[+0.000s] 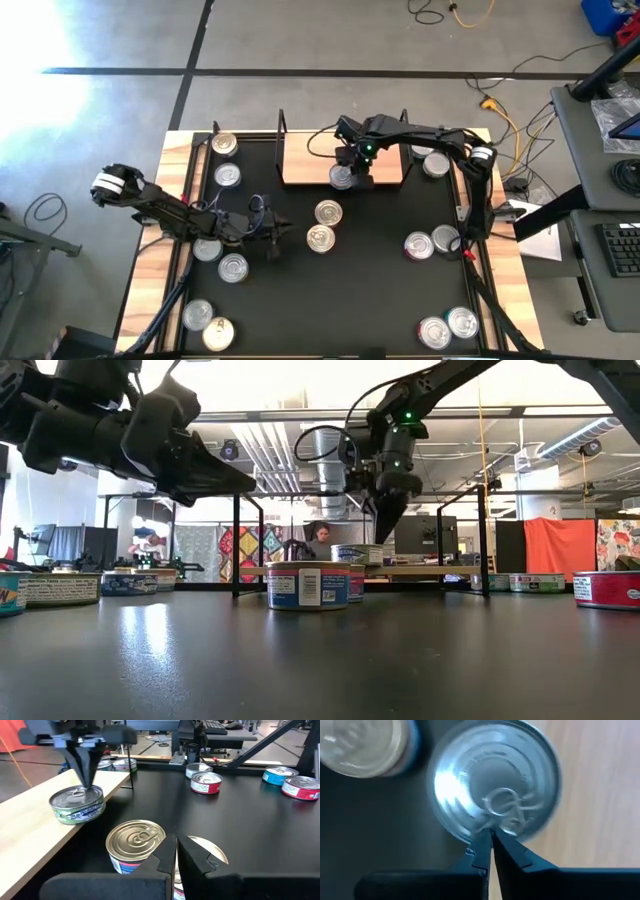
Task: Stack canned seafood by type on shelf
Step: Put the green tuna can on the shelf
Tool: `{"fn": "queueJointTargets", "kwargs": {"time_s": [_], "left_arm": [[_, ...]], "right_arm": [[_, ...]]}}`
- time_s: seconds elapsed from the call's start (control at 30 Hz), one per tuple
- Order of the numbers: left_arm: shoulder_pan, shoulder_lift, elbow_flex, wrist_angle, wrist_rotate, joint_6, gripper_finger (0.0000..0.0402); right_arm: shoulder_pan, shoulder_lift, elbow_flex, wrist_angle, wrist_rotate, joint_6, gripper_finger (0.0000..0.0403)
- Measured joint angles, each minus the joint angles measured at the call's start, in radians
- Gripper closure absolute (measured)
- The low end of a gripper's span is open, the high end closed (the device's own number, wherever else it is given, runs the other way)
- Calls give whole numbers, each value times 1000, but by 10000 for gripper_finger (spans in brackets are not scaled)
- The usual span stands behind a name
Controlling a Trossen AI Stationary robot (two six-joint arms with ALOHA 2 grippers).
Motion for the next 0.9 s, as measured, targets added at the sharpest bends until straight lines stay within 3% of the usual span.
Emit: {"fn": "queueJointTargets", "kwargs": {"time_s": [0.3, 0.5, 0.7, 0.9], "left_arm": [[-6, -5, 0, -4, -28, 40, 402], [-9, -5, 0, -15, -41, 41, 402], [-18, -5, 0, -20, -54, 42, 402], [-38, -5, 0, -21, -52, 40, 402]], "right_arm": [[-10, 0, 11, 80, 266, -45, 390], [-4, -5, 54, 74, 249, -28, 390], [-4, -18, 50, 23, 25, 24, 390], [-5, 13, -2, 90, 35, 24, 390]]}}
